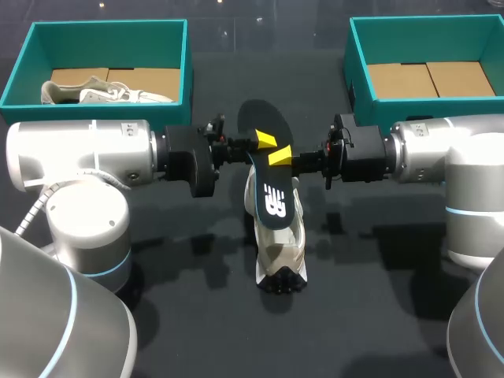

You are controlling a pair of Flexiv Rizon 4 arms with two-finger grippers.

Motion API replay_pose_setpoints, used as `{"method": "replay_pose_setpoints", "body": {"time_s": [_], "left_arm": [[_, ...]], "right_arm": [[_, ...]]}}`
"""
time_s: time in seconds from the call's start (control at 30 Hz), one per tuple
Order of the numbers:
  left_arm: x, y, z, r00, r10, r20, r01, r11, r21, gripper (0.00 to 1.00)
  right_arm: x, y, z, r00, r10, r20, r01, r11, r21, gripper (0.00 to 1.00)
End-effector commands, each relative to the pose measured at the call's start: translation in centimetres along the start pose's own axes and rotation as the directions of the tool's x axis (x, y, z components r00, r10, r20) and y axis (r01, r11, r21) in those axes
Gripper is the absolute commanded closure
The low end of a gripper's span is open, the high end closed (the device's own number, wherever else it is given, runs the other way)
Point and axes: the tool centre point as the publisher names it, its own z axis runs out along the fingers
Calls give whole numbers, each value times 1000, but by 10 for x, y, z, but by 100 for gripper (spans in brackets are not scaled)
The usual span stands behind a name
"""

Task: Take the shoe out of the shoebox, open the shoe tongue, remove and reinsert the insole, then place the shoe into the shoebox

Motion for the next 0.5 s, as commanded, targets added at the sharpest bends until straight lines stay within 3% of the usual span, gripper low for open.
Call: {"method": "replay_pose_setpoints", "body": {"time_s": [0.03,0.13,0.23,0.37,0.4,0.43,0.47,0.5], "left_arm": [[0,0,3,1000,1,0,-1,1000,-3,90],[0,-1,4,1000,2,5,-2,1000,-2,90],[0,-1,4,1000,2,6,-2,1000,-1,100],[0,-2,5,1000,3,11,-3,1000,0,100],[-1,-3,4,1000,3,13,-3,1000,1,100],[-1,-3,4,1000,4,14,-4,1000,1,100],[-1,-4,3,1000,4,16,-4,1000,2,100],[-1,-4,1,1000,3,18,-3,1000,3,100]], "right_arm": [[-1,0,1,1000,1,-1,-1,1000,-1,100],[-1,0,1,1000,0,-7,-1,1000,-2,100],[-2,0,1,1000,1,-9,-1,1000,-3,100],[-2,0,1,1000,6,-16,-6,1000,-7,100],[-2,0,1,1000,6,-20,-6,1000,-9,89],[-3,0,1,1000,6,-24,-7,1000,-11,58],[-3,0,1,1000,7,-26,-7,1000,-16,0],[-3,0,1,1000,3,-29,-4,1000,-21,0]]}}
